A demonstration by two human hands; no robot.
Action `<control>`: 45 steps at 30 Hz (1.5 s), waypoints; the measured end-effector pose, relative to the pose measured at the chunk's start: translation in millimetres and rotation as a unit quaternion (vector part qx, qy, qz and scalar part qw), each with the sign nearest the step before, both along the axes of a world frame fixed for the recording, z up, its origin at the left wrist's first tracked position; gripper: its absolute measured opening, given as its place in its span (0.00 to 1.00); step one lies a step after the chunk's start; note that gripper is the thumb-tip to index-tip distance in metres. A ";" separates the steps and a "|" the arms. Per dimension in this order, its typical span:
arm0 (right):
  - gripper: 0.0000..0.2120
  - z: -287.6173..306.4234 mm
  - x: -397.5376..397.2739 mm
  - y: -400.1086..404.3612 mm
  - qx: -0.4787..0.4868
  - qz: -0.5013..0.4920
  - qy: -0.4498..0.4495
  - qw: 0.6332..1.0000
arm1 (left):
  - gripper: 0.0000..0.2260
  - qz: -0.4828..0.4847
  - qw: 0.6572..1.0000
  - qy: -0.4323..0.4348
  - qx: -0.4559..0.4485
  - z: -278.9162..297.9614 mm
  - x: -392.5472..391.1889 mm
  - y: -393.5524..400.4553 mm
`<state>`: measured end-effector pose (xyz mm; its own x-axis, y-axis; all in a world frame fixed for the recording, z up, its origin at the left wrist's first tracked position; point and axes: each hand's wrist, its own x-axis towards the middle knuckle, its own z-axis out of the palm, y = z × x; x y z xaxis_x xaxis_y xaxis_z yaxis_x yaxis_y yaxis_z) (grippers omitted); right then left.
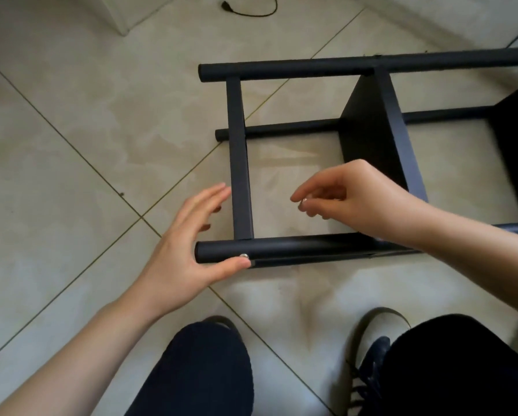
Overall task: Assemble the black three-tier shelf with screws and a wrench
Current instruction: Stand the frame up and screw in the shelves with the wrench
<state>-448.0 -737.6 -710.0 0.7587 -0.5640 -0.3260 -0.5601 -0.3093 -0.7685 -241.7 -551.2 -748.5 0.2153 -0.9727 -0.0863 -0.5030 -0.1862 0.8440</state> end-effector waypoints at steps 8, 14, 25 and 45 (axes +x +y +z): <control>0.08 -22.7 33.0 -3.2 0.169 0.045 0.027 0.984 | 0.29 -0.158 0.972 -0.163 -0.066 -6.8 11.9 -12.5; 0.04 -34.8 45.0 -2.5 0.277 0.046 0.057 0.958 | 0.28 -0.151 0.969 -0.156 -0.114 -18.2 9.5 -4.6; 0.06 -51.9 58.4 11.6 0.485 0.026 0.054 0.872 | 0.26 -0.127 0.972 -0.138 -0.139 -27.7 2.4 -1.9; 0.06 -60.6 68.4 10.7 0.549 0.034 0.112 0.828 | 0.25 -0.120 0.974 -0.126 -0.146 -30.6 1.0 -1.1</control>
<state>-379.6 -726.9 -770.5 0.6275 0.2064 -0.7508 -0.7367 0.4696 -0.4866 -240.7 -552.2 -779.1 -0.0427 -0.9727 0.2281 -0.7001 0.1920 0.6878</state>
